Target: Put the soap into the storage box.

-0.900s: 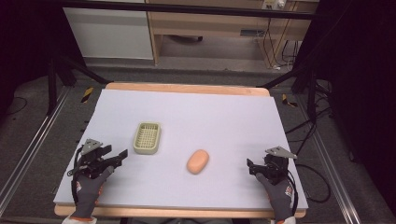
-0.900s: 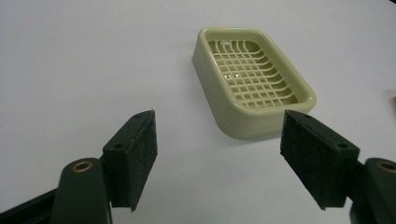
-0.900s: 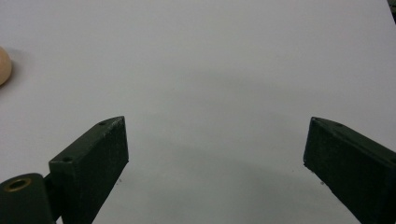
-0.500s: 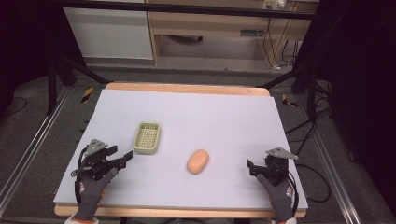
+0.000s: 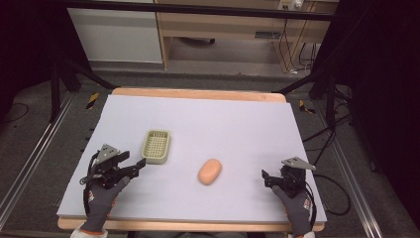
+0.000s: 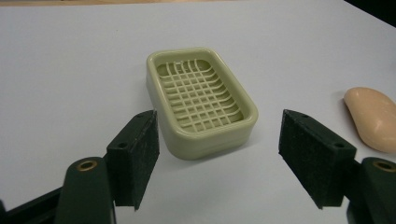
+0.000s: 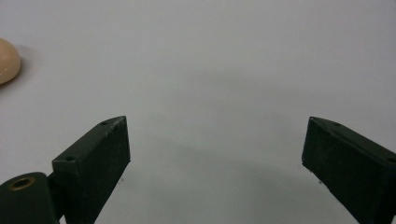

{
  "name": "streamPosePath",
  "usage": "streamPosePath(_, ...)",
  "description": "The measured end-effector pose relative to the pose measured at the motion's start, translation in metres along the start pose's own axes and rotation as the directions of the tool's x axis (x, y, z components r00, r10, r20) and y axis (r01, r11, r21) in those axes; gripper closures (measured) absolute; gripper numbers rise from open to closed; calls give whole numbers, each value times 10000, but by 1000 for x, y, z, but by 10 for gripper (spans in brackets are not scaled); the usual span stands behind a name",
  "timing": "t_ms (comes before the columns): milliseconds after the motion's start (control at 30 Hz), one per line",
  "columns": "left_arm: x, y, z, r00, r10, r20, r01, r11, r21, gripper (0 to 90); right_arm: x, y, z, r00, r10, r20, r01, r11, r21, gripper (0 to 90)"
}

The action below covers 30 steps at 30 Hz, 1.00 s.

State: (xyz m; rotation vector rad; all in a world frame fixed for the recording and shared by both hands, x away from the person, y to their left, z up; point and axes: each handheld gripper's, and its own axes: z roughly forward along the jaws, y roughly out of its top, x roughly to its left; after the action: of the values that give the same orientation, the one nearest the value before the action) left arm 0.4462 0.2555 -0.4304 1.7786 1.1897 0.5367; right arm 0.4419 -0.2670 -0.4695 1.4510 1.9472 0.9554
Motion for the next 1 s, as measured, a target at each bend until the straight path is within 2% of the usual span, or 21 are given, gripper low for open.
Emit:
streamPosePath(300, -9, 12, 10, 9994, 266, 218, -270, 9995, 189, 282, 0, -1, 0, 10000, 82, 47, -82, 10000, 3, 81)
streamPosePath(600, -19, 24, 17, 9986, 160, 512, -162, 9999, 32, 289, -1, -1, 0, 9999, 109, 124, -109, 9999, -11, 81)
streamPosePath(1000, -38, 36, 30, 9959, 361, 830, -365, 9993, 32, 293, -3, -2, -1, 9999, 47, 158, -47, 10000, 9, 83)
